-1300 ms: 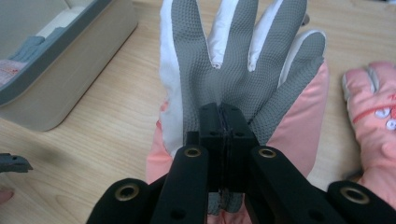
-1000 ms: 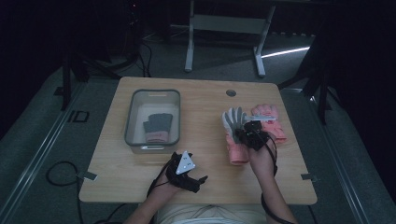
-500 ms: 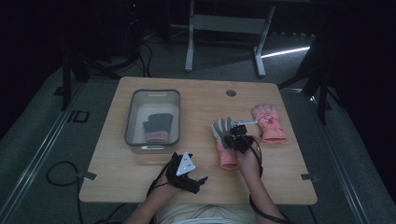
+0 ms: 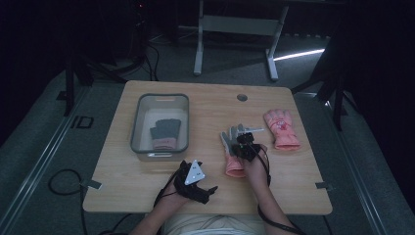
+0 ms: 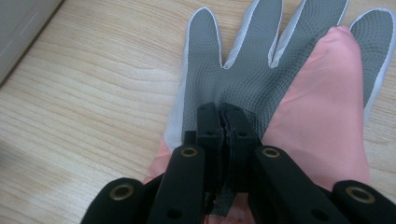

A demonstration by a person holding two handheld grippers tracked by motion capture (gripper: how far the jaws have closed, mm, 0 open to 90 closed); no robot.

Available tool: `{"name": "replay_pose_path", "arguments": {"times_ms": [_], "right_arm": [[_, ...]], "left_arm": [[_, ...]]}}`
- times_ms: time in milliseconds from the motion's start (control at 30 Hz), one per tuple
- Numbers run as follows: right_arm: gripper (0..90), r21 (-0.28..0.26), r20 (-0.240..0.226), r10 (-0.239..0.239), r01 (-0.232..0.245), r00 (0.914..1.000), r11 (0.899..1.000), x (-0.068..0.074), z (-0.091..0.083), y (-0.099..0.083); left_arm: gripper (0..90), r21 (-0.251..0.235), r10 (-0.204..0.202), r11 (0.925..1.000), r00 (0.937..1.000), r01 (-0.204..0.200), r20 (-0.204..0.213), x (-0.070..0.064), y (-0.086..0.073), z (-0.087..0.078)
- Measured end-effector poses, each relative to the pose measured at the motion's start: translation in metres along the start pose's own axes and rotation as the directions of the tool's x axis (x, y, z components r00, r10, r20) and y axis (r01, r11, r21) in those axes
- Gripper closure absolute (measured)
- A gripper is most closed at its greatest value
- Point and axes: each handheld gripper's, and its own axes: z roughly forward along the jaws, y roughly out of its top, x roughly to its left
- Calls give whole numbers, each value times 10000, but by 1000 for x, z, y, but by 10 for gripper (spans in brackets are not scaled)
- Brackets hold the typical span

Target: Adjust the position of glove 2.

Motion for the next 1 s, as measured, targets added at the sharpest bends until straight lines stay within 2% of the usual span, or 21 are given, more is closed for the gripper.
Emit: {"name": "replay_pose_path", "arguments": {"times_ms": [100,133,233,267,333,367,500,667,833,867,900,1000], "right_arm": [[828,62,-17,-98,98,10000,9999,1,-1,1],[796,-24,-188,-82,81,9998,10000,0,-7,4],[732,-684,-421,-184,155,9989,9975,-4,-29,10],[732,-684,-421,-184,155,9989,9975,-4,-29,10],[718,-1075,-392,-247,204,9989,9940,-13,-44,13],[694,-1428,-21,-452,444,9990,9887,-27,-58,17],[661,-1731,418,-323,391,9986,9841,-62,-70,19],[643,-1879,1069,-110,310,9942,9817,-110,-79,22],[642,-2011,1282,6,254,9918,9792,-145,-82,26],[642,-2009,1270,41,217,9919,9794,-151,-81,27],[642,-2009,1270,41,217,9919,9794,-151,-81,27],[639,-1817,1539,-44,326,9881,9828,-171,-72,34]], "left_arm": [[12,-15,-20,10000,10000,20,14,0,0,0],[12,-18,-69,10000,10000,69,49,0,0,0],[12,-16,-76,10000,10000,76,59,1,0,0],[12,-39,-109,9999,9999,109,20,1,-1,0],[12,-44,-172,9998,9999,172,-1,2,-1,0],[12,-115,-226,9997,9997,226,11,3,-1,-1],[12,-68,-190,9998,9998,190,-23,2,-1,-1],[12,-67,-195,9998,9997,194,-134,2,-1,0],[12,-108,-215,9997,9996,213,-189,3,-1,-1],[12,-80,-213,9997,9995,211,-220,3,-1,-1],[12,-80,-213,9997,9995,211,-220,3,-1,-1],[12,-70,-33,10000,9995,31,-323,1,-1,0]]}}
